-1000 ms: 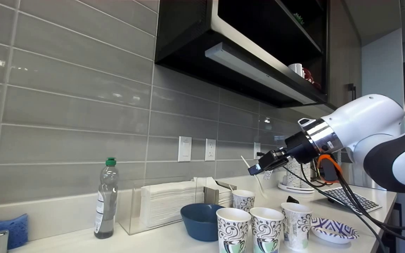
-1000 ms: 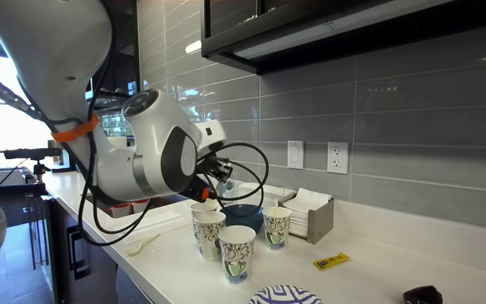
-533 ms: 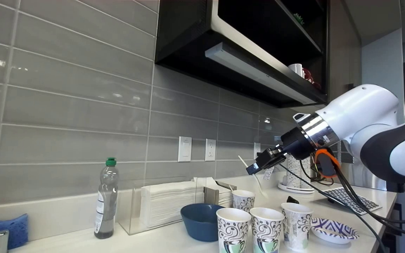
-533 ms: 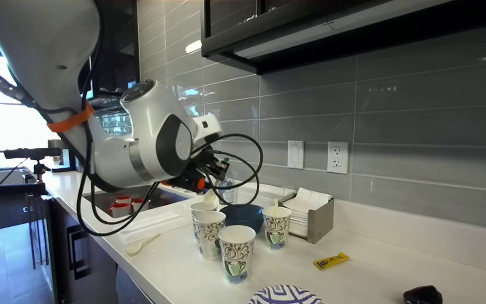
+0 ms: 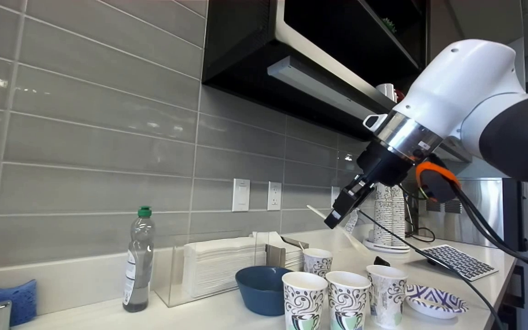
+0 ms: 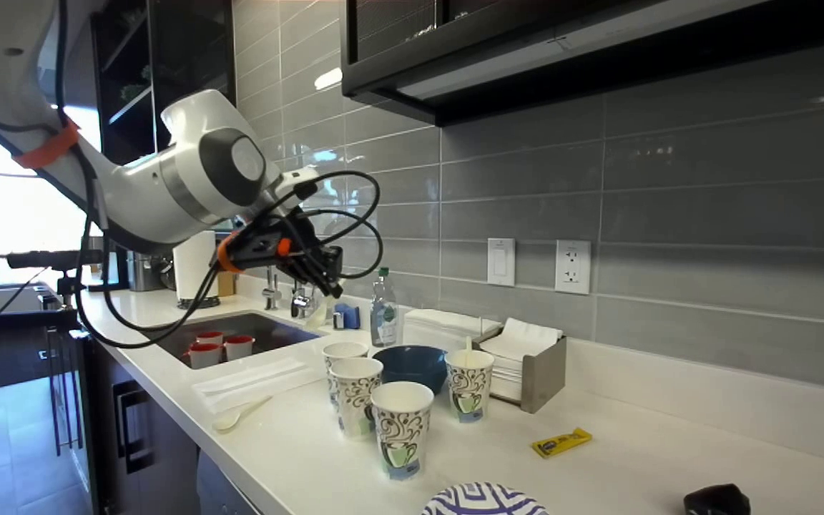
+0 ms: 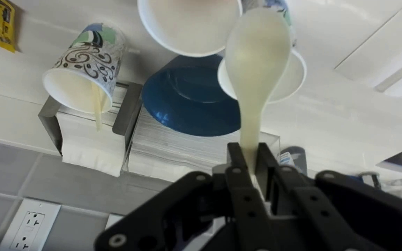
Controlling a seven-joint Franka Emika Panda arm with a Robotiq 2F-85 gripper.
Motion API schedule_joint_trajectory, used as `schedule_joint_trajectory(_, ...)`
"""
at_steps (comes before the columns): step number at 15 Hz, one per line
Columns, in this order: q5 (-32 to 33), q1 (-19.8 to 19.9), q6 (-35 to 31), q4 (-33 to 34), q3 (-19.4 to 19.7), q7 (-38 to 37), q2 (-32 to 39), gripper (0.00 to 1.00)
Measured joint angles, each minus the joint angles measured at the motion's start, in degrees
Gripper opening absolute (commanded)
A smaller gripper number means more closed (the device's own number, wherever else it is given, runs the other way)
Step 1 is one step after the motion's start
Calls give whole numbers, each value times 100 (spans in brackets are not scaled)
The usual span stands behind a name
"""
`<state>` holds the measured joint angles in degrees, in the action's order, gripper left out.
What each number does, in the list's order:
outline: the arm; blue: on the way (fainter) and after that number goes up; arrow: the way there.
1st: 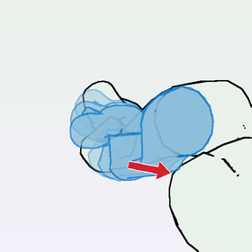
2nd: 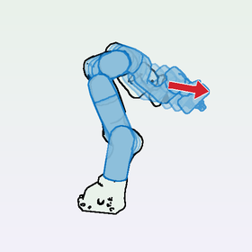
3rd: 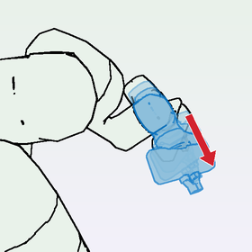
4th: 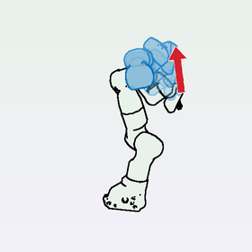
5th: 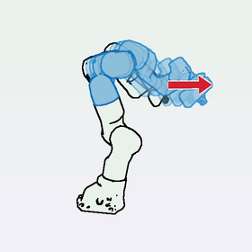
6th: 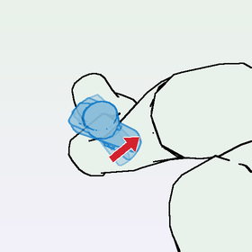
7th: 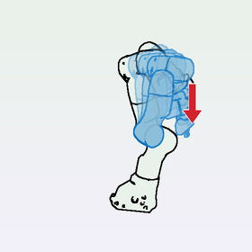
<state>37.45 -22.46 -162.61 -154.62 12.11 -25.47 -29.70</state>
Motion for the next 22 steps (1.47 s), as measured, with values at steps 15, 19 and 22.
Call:
schedule_joint_trajectory(15,-1996,864,1895,-1,-2281,1268,-149,3)
schedule_joint_trajectory(19,-2367,770,1842,-72,-2389,1625,191,3)
schedule_joint_trajectory(22,-2701,555,1711,-127,-2411,2028,650,3)
